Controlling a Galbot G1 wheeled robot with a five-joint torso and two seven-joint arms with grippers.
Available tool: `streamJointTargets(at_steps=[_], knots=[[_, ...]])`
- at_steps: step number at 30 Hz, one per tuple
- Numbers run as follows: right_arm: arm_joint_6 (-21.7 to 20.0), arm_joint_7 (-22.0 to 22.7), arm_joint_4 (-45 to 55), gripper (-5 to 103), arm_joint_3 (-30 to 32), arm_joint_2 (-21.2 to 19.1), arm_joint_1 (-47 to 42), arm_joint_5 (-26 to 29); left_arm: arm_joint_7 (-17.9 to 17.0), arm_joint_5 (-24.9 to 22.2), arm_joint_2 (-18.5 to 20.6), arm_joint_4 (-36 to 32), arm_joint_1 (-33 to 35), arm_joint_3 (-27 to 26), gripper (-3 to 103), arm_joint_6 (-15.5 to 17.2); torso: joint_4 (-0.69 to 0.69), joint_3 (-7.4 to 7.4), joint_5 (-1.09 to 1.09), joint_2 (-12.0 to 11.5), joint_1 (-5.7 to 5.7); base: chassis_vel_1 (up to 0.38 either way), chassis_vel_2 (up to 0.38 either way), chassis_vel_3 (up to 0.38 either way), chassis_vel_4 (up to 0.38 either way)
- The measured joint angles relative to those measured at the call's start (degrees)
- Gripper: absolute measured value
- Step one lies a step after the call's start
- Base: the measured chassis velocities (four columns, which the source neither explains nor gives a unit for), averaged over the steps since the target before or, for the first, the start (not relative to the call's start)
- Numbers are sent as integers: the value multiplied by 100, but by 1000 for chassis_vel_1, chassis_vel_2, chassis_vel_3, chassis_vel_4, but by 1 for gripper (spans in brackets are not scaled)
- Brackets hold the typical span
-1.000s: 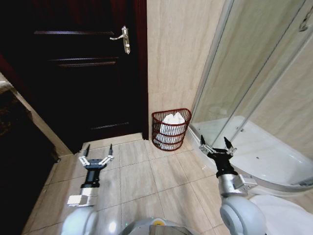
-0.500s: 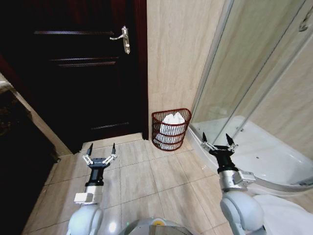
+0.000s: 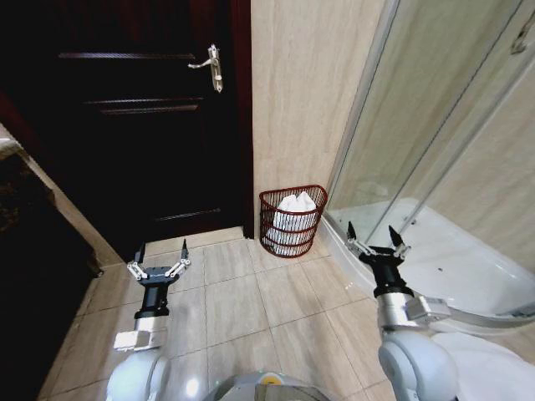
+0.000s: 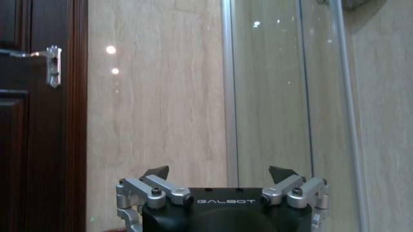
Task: Discard the used towel into the hamper.
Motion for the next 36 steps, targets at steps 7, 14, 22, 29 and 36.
streamJointTargets(at_steps=[7, 14, 22, 29, 36], knots=[[311, -474, -300, 100, 554, 239, 18, -4, 65, 664, 124, -300, -121, 351, 100, 176, -2, 0, 1, 0, 0, 0, 0, 0, 0], [271, -569, -534, 100, 521, 338, 166, -22, 54, 621, 360, -280, -88, 277, 100, 296, 0, 0, 0, 0, 0, 0, 0, 0, 0], [74, -597, -693, 100, 639, 230, 216, -30, 61, 600, 360, 93, -195, 394, 100, 161, -1, 0, 0, 0, 0, 0, 0, 0, 0], [44, -584, -763, 100, 659, 182, 267, 27, 163, 645, 287, 348, -208, 378, 100, -71, -1, 0, 0, 0, 0, -5, -4, 8, 5], [-34, -568, -827, 100, 757, 206, 264, 11, 180, 452, 320, 347, -100, 319, 100, -238, -1, 0, 0, 0, 0, -56, -59, 57, 69]])
